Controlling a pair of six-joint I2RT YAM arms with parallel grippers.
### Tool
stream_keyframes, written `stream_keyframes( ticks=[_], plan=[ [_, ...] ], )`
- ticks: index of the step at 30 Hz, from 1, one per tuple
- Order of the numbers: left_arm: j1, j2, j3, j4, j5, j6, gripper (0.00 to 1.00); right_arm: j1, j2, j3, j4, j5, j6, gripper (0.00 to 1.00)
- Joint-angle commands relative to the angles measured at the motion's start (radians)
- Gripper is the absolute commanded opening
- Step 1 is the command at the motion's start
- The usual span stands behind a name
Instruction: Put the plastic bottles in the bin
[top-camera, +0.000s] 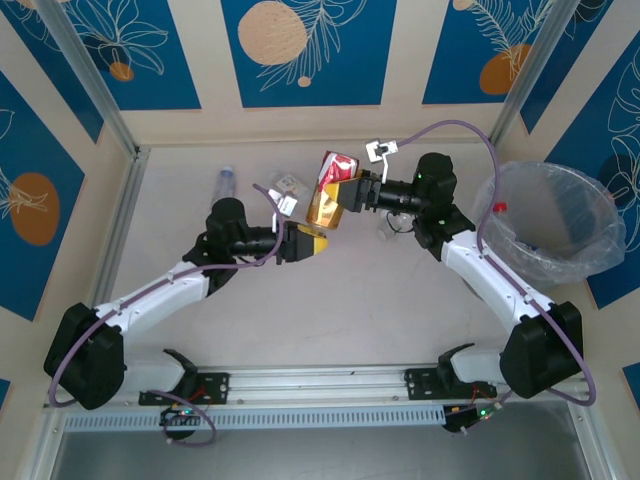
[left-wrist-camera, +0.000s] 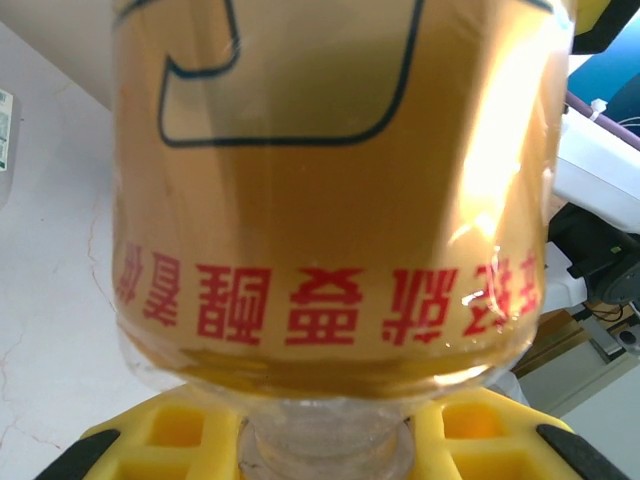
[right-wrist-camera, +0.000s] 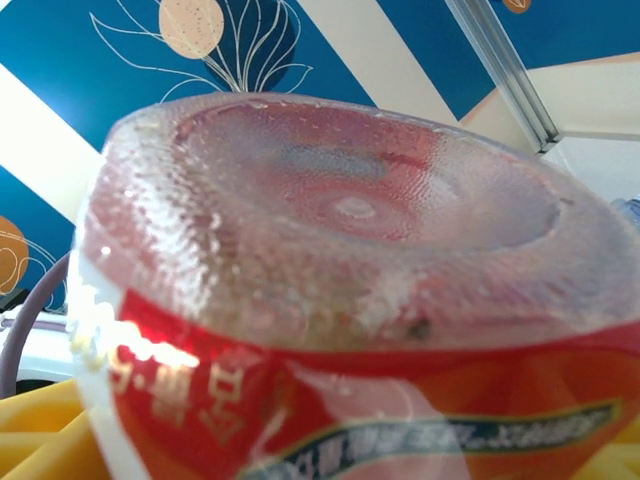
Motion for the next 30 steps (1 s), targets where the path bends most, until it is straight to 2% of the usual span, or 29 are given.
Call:
stream_keyframes(
  ticks=[1,6,9,11,16,19,29,30],
  plan=[
    [-0.021,-0.006,0.02,0.042,0.08,0.022,0.0,0.006,0.013,0.002,0.099,-0.058,-0.008,0.8],
    [-0.028,-0.003,0.029,0.023,0.099,0.038,0.0,0.022,0.014,0.004,0.135,-0.095,-0.039,0.97],
    [-0.031,0.001,0.04,-0.004,0.097,0.052,0.0,0.03,0.002,0.004,0.136,-0.066,-0.055,0.98],
    [-0.032,0.002,0.04,-0.013,0.088,0.06,0.0,0.03,-0.006,0.002,0.134,-0.043,-0.056,0.92],
    [-0.031,0.0,0.04,-0.042,0.045,0.074,0.0,0.025,-0.012,-0.011,0.134,-0.019,-0.031,0.68],
    [-0.031,0.001,0.046,-0.072,0.025,0.09,0.0,0.026,-0.015,-0.013,0.12,0.003,-0.026,0.57],
    [-0.032,0.0,0.073,-0.154,0.006,0.138,0.0,0.026,-0.038,-0.024,0.077,0.054,-0.074,0.43],
    [-0.032,-0.001,0.076,-0.173,-0.003,0.146,0.13,0.025,-0.042,-0.025,0.066,0.058,-0.08,0.43]
  ],
)
